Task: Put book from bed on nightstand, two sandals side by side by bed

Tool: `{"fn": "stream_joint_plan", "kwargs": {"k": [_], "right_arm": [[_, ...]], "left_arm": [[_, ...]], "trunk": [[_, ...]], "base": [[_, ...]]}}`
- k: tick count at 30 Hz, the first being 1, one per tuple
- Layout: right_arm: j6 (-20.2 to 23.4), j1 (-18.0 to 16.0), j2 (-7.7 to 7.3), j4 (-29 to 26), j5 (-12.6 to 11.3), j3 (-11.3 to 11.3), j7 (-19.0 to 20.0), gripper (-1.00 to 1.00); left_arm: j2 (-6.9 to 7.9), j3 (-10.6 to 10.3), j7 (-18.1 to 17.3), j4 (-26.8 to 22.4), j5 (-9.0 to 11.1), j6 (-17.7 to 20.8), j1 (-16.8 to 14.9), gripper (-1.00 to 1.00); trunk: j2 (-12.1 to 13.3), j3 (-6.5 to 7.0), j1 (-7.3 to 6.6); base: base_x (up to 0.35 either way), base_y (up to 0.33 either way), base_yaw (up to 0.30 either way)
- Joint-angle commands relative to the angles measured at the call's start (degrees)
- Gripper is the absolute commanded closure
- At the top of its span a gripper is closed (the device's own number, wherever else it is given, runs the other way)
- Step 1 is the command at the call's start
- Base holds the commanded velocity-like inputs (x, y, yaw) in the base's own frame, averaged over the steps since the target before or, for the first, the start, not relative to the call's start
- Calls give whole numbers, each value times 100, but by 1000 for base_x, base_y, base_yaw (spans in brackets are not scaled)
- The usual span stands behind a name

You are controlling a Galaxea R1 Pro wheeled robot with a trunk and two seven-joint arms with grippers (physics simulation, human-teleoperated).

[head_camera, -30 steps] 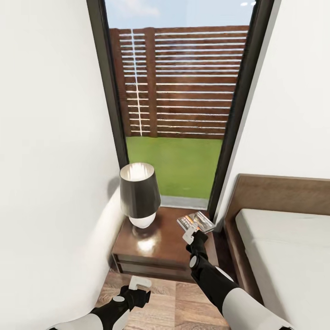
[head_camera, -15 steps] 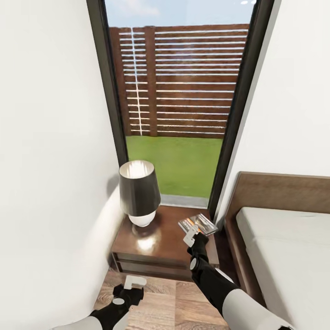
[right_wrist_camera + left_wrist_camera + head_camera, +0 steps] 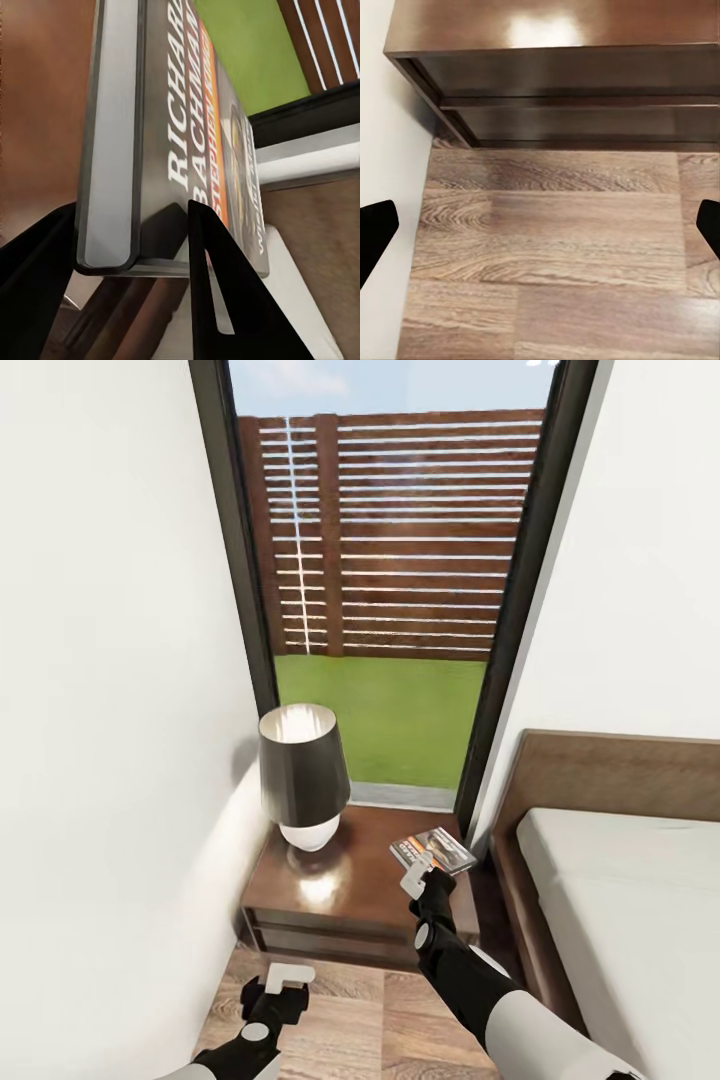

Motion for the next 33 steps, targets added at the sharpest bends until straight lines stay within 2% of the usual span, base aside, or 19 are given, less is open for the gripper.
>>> {"fn": "stream_joint_plan", "kwargs": {"k": [1, 11, 33], "right_arm": [[55, -5, -2, 1, 48, 29, -15, 100], [51, -5, -1, 5, 57, 32, 27, 100], [46, -5, -1, 190, 65, 55, 69, 100]], "left_arm": [[-3, -53, 18, 5, 41, -19, -4, -100], [-7, -60, -486, 5, 29, -12, -3, -100], [-6, -60, -532, 5, 28, 2, -3, -100]], "trunk": [[-45, -24, 22], [-446, -203, 242], [-1328, -598, 725]], "base": [[0, 0, 0], [0, 0, 0], [0, 0, 0]]}}
